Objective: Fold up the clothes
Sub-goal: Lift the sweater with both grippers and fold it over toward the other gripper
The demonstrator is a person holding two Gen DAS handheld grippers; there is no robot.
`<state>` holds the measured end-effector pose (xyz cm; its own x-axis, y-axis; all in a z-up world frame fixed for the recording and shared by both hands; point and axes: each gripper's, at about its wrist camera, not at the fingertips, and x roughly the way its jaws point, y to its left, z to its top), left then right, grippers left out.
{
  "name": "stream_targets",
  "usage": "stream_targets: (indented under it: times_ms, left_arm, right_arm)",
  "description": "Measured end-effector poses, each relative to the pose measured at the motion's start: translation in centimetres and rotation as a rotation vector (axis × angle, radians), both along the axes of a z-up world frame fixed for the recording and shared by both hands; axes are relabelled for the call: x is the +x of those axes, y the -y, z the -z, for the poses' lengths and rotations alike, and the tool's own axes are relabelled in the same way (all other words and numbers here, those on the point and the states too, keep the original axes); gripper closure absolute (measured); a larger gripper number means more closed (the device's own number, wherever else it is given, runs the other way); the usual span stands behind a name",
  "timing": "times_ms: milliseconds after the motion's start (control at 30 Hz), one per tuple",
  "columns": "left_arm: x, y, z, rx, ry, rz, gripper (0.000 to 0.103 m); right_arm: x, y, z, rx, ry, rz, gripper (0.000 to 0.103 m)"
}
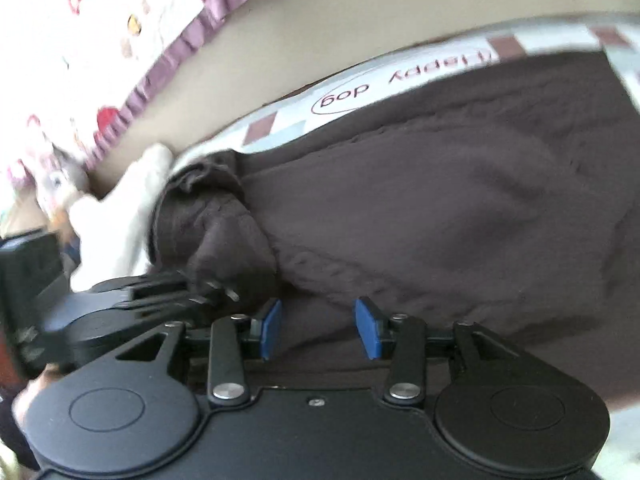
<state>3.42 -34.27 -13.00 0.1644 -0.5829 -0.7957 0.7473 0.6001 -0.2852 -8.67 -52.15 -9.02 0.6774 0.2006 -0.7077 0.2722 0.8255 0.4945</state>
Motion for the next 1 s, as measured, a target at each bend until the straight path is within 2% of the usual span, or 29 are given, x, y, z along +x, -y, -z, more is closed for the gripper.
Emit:
stream_targets:
  times_ms: [67,133,200,267,367,433,567,700,833,933,1000]
  left_arm:
    - [-0.5,0.2,0.2,0.038,0.007,0.011,0.094]
    - [-1.2,0.4,-0.2,0.073,0.016,0.035,0.085]
    - [-1.8,0.4,-0.9,0.091,0.017,0.079,0.062]
    - [-2.7,0.5,-2.0,0.128,0.037,0.121,0.057]
    - [-3.2,1.5,-3.6,0.246,0.049,0.180,0.055]
    - [-3.2,2.0,-4.9,0.314,0.052,0.212,0.055]
    - [-2.0,1.6,-9.5,0.381,0.041,0.136,0.053]
    - [-1.0,0.9,-14.0,0.430,0.080,0.078,0.050]
    - [0.7,-0.1,-17.2,0.485,0.159,0.064,0.046]
    - [1.5,-0.8,-17.4,0.523,0.234,0.105,0.037]
    - [2.7,-0.8,-16.5,0.561,0.213,0.131,0.035]
  right_arm:
    - [0.3,0.2,0.2,-0.049,0.023,-0.028,0.055]
    - [0.9,0.5,0.6,-0.042,0.045,-0.025,0.055]
    - [1.7,0.7,0.6,0.002,0.085,-0.031,0.055]
    - [2.2,1.2,0.6,0.048,0.135,-0.039,0.055]
    - [2.6,0.9,0.8,0.141,0.200,-0.087,0.054]
    - [2.6,0.0,0.1,0.140,0.238,-0.146,0.044]
    - [2.4,-1.1,-1.3,0.076,0.303,-0.214,0.041]
    - [2.3,0.4,-1.0,0.173,0.294,-0.140,0.037]
    - [2.5,-0.8,-0.7,0.115,0.248,-0.160,0.037]
    - [2.7,-1.9,-0.5,0.062,0.212,-0.180,0.037]
    - [2.8,-2.6,-0.4,0.027,0.188,-0.194,0.037]
